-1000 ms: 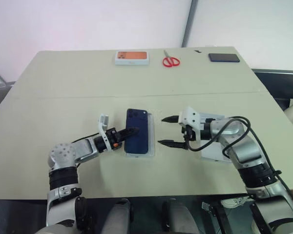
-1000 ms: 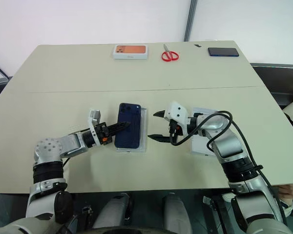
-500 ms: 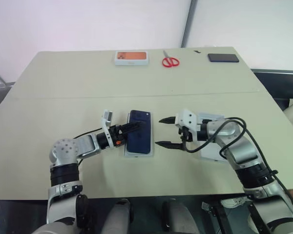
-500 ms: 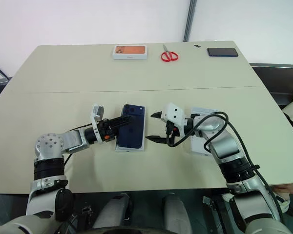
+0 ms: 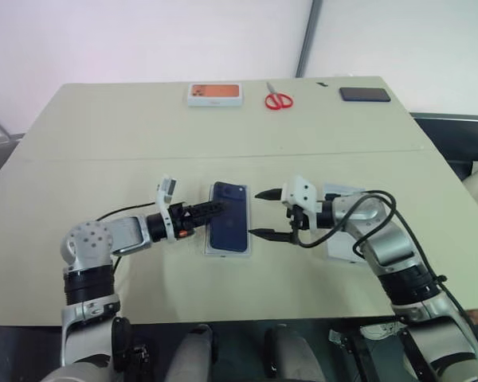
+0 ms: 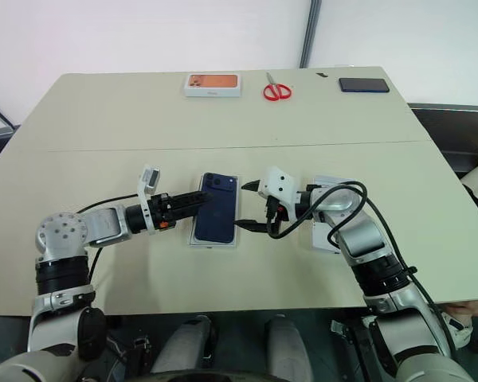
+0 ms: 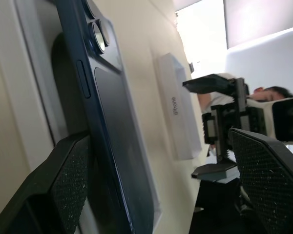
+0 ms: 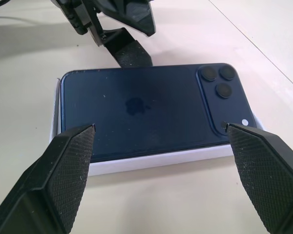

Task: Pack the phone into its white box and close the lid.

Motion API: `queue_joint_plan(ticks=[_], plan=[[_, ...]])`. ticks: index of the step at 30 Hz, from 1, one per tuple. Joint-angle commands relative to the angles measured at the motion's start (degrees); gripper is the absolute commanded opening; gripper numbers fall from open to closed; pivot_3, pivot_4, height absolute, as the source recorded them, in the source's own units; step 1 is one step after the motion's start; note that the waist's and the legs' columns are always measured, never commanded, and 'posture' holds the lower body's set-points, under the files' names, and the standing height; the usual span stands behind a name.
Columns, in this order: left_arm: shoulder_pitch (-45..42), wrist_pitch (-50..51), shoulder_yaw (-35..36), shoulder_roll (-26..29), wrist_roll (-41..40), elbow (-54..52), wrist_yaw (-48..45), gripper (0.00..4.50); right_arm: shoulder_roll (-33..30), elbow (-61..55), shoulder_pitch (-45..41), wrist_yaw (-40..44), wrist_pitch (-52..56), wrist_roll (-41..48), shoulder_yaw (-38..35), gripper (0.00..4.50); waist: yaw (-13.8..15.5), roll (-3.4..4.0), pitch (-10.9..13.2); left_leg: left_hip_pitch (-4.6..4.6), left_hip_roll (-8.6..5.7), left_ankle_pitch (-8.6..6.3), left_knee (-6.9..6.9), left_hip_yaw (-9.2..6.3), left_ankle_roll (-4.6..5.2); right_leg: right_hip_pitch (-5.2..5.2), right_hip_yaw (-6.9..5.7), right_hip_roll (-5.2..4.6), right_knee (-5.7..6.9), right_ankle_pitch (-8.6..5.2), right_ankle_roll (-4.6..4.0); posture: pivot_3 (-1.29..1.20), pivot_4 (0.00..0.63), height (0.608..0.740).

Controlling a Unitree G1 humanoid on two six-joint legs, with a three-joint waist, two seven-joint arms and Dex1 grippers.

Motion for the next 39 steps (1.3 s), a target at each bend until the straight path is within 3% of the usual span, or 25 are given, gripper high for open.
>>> queue_joint_plan(ticks=[1,14,18,20,21,24,27,30,31,39], plan=[[-0.3,0.1,-1.5,1.9,0.9,-1.4,-0.4,4.47,0.8,-0.2,-1.8,-0.3,-1.4,-0.3,0.1,4.50,0.0,0.00,0.0,0.00,0.00,0.00,0.00,0.01,0.00,0.00,0.00,0.00,0.00,0.00,0.00,0.00,0.150,0.740],[-1.0,2.2,-0.2,10.3,-1.7,-3.6,-4.4,4.47,1.1,0.6,-1.8,-0.1,-1.9,-1.0,0.1,4.50,-0.1,0.01,0.0,-0.01,0.03,0.00,-0.02,-0.01,0.00,-0.03,0.01,0.02,0.01,0.00,0.00,0.00,0.150,0.740],[4.6,-18.8,-4.8,15.6,8.3,-12.5,-14.8,4.47,1.7,2.1,-2.4,-1.5,-1.9,-1.6,-0.5,4.50,-0.3,0.02,0.0,-0.01,0.07,0.00,-0.05,0.00,0.00,-0.07,0.05,0.02,0.00,0.00,-0.01,0.00,0.150,0.740],[5.9,-27.8,-6.1,16.4,13.7,-10.7,-16.4,4.47,2.0,3.5,-3.1,-2.9,-2.6,-2.4,-1.0,4.50,0.0,0.04,0.0,0.00,0.08,0.00,-0.11,0.02,-0.02,-0.11,0.10,0.00,-0.02,-0.01,-0.05,0.00,0.150,0.740],[5.9,-30.6,-6.0,16.0,15.3,-8.8,-16.4,4.24,1.9,4.1,-3.2,-3.2,-3.1,-2.8,-1.0,4.50,0.1,0.04,0.0,-0.01,0.07,0.01,-0.10,0.04,-0.03,-0.11,0.09,0.01,-0.02,-0.01,-0.05,0.00,0.150,0.740],[7.0,-40.1,-7.7,15.8,20.6,-6.7,-18.6,3.13,1.8,5.1,-3.5,-4.1,-4.0,-3.6,-1.1,3.62,0.3,0.04,0.0,-0.04,0.08,0.01,-0.08,0.06,-0.03,-0.07,0.06,-0.05,-0.12,-0.10,-0.24,0.00,0.150,0.740],[10.5,-59.0,-12.5,16.0,31.7,-4.6,-22.1,1.57,1.7,6.7,-3.7,-6.4,-5.8,-5.1,-1.5,2.14,0.2,0.04,0.0,-0.06,0.06,-0.01,-0.09,0.05,0.01,-0.08,0.06,-0.19,-0.16,-0.04,-0.13,0.00,0.150,0.740],[13.0,-70.7,-14.9,15.3,37.1,-0.7,-24.9,0.01,1.4,7.6,-2.9,-7.2,-7.8,-6.6,-0.7,0.53,0.2,0.04,0.0,-0.07,0.03,-0.02,-0.08,0.10,0.04,-0.08,0.09,-0.25,-0.19,-0.04,-0.12,0.00,0.150,0.740],[13.7,-74.2,-15.8,15.3,39.0,0.3,-25.6,0.00,1.4,7.6,-2.7,-7.4,-8.0,-6.7,-0.7,0.08,0.1,0.04,0.0,-0.07,0.03,-0.02,-0.08,0.09,0.04,-0.09,0.08,-0.24,-0.20,-0.04,-0.13,0.00,0.150,0.740],[13.3,-78.6,-19.4,13.1,41.1,6.5,-29.6,0.00,1.4,5.8,0.6,-8.1,-8.8,-9.2,0.9,0.08,0.1,0.04,0.0,-0.07,0.06,-0.04,-0.07,0.06,0.08,-0.09,0.03,-0.21,-0.16,0.00,-0.05,0.00,0.150,0.740]])
